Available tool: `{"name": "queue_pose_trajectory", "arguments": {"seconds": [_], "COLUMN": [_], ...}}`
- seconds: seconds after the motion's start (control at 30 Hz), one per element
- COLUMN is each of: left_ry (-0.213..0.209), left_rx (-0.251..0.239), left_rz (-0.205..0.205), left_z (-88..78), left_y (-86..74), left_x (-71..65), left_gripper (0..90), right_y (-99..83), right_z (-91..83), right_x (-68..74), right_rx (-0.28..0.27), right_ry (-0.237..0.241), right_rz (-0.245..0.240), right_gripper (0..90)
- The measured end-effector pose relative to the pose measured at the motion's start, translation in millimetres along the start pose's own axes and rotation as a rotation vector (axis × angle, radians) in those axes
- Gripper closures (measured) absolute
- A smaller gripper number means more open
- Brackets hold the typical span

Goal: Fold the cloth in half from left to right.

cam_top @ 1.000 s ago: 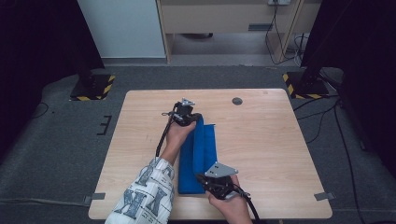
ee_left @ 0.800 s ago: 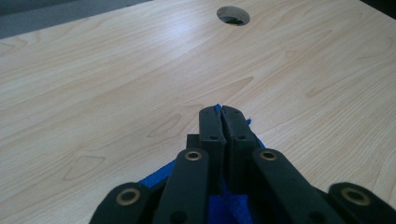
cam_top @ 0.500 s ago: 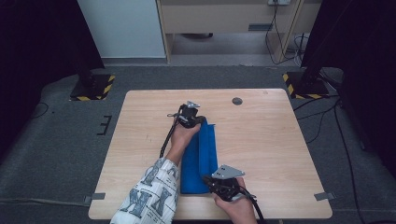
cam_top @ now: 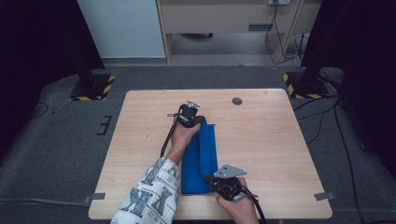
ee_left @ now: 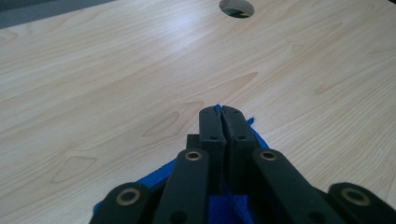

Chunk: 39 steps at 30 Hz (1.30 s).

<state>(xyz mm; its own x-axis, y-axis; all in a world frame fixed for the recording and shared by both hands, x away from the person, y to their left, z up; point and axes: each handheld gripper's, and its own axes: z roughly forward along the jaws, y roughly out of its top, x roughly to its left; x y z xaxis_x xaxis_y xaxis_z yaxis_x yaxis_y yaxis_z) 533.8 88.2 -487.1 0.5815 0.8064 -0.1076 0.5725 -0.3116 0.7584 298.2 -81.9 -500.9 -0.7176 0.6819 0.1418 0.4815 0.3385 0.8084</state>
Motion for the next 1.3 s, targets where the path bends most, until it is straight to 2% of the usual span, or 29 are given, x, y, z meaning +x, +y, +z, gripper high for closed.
{"name": "queue_pose_trajectory", "arguments": {"seconds": [0.4,0.6,0.7,0.83,0.93,1.13,1.3], "left_ry": [-0.001,-0.024,-0.043,-0.047,-0.051,-0.053,-0.054], "left_rx": [0.017,0.018,-0.003,-0.014,-0.027,-0.033,-0.047], "left_rz": [-0.008,-0.016,-0.019,-0.019,-0.025,-0.024,-0.013], "left_z": [14.5,19.6,20.2,20.4,20.5,21.7,22.8], "left_y": [-2.5,-4.5,-4.4,-4.3,-4.1,-4.6,-4.7], "left_x": [-5.4,-8.9,-10.3,-10.8,-9.8,-9.4,-10.8], "left_gripper": [87.3,84.5,77.2,67.8,63.7,61.5,52.8], "right_y": [-10.4,-13.3,-14.1,-13.7,-13.8,-14.2,-14.4], "right_z": [-3.2,-4.5,-4.7,-5.7,-6.4,-7.3,-7.7], "right_x": [-12.0,-14.8,-16.0,-17.7,-19.6,-22.8,-24.6], "right_rx": [0.024,0.038,0.043,0.048,0.051,0.053,0.058], "right_ry": [-0.015,-0.017,-0.026,-0.032,-0.039,-0.046,-0.053], "right_rz": [0.036,0.050,0.061,0.067,0.073,0.078,0.082], "right_gripper": [84.7,81.7,77.3,73.1,71.9,69.2,63.3]}}
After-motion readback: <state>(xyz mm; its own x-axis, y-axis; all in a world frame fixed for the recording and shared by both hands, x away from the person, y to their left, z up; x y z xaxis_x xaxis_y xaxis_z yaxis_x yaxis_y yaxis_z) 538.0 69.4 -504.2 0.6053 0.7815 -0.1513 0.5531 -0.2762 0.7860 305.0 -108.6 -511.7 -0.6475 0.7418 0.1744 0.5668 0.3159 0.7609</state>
